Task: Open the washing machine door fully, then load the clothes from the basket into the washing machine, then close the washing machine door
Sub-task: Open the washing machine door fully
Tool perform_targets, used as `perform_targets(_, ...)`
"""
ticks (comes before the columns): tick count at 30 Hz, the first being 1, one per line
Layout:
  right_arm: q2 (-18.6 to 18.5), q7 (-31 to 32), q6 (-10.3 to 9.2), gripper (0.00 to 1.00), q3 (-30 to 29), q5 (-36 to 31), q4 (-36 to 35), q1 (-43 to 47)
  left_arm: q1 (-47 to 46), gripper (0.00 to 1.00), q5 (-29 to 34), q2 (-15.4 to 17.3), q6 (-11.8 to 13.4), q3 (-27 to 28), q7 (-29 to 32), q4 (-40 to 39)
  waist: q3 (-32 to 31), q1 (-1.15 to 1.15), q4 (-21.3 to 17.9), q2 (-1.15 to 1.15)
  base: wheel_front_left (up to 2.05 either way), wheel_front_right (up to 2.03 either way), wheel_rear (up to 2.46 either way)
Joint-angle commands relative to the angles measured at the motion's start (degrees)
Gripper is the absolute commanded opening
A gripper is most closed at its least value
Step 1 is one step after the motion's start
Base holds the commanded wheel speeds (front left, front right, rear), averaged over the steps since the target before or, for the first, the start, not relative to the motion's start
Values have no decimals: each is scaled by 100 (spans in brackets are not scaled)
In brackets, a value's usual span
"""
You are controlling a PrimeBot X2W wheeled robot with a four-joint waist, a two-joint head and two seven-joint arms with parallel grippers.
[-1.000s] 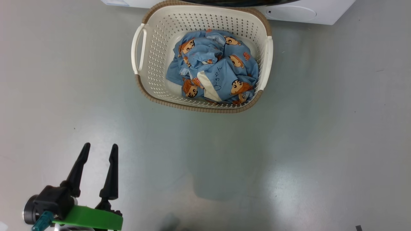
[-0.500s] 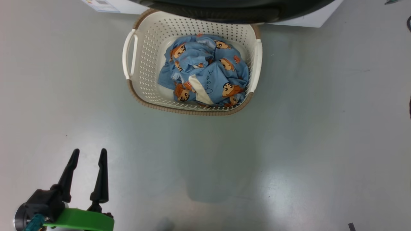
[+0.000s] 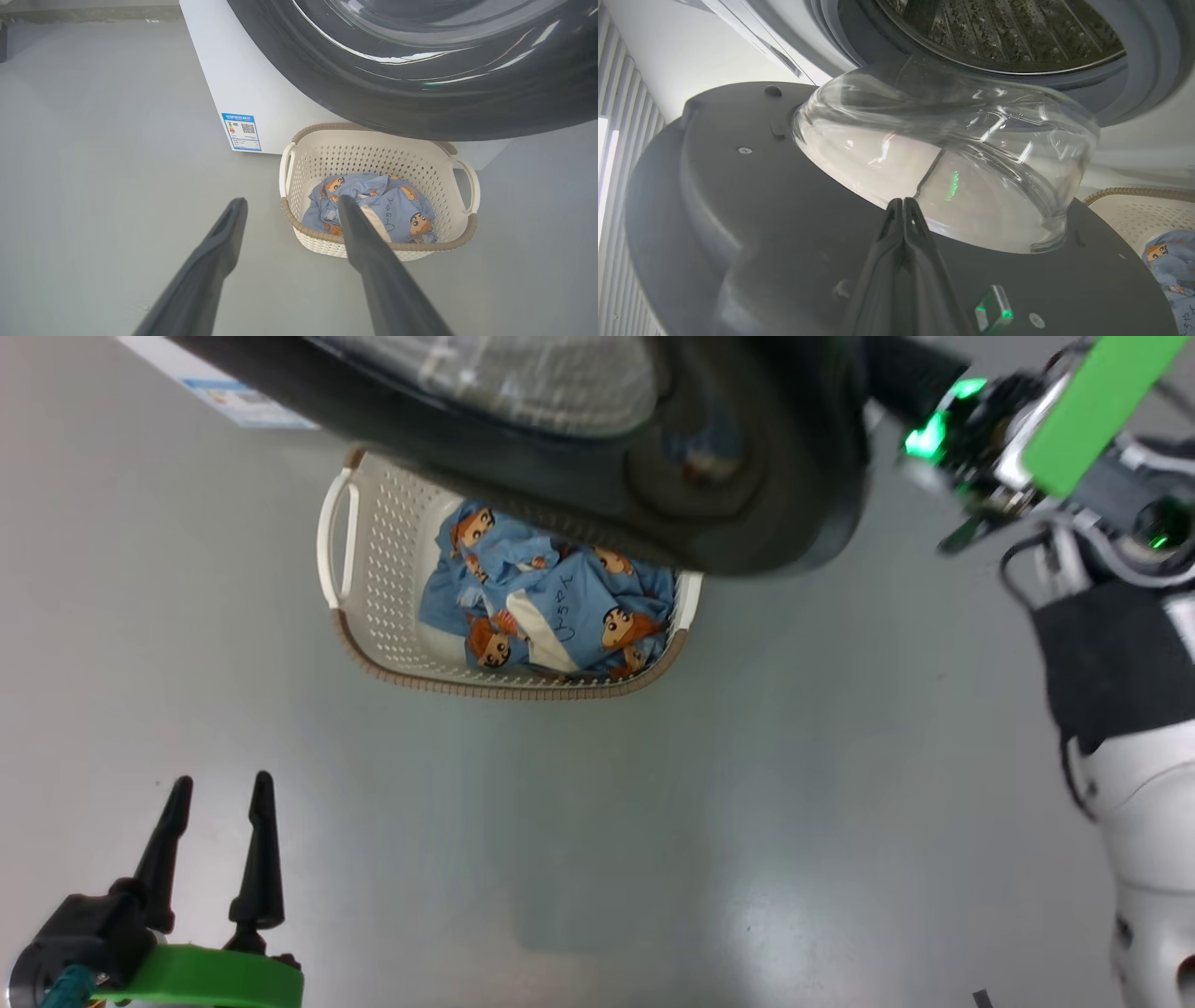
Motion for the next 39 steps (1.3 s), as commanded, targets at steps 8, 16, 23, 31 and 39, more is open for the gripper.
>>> perform_targets(8, 636, 116, 10, 0, 622, -58, -439, 1004, 206, 100, -151, 112, 82, 297, -37, -172, -881, 0, -241, 0, 0, 0, 0)
perform_targets(16, 945, 63, 10, 0, 1162, 9, -402, 1830, 622, 100, -289, 112, 239, 327, -37, -319, -1681, 0, -232, 0, 0, 0, 0)
perform_targets(23, 1051, -167, 10, 0, 1561, 66, -300, 2261, 879, 100, -298, 112, 289, 309, -37, -349, -2110, 0, -133, 0, 0, 0, 0)
perform_targets(31, 1075, -1061, 10, 0, 2455, 170, -145, 2427, 1013, 100, -296, 112, 282, 314, -37, -430, -2490, 0, 1, 0, 0, 0, 0)
perform_targets(39, 1076, -2250, 10, 0, 3266, 252, 309, 2222, 1018, 100, -326, 112, 286, 158, -37, -450, -2712, 0, 271, 0, 0, 0, 0)
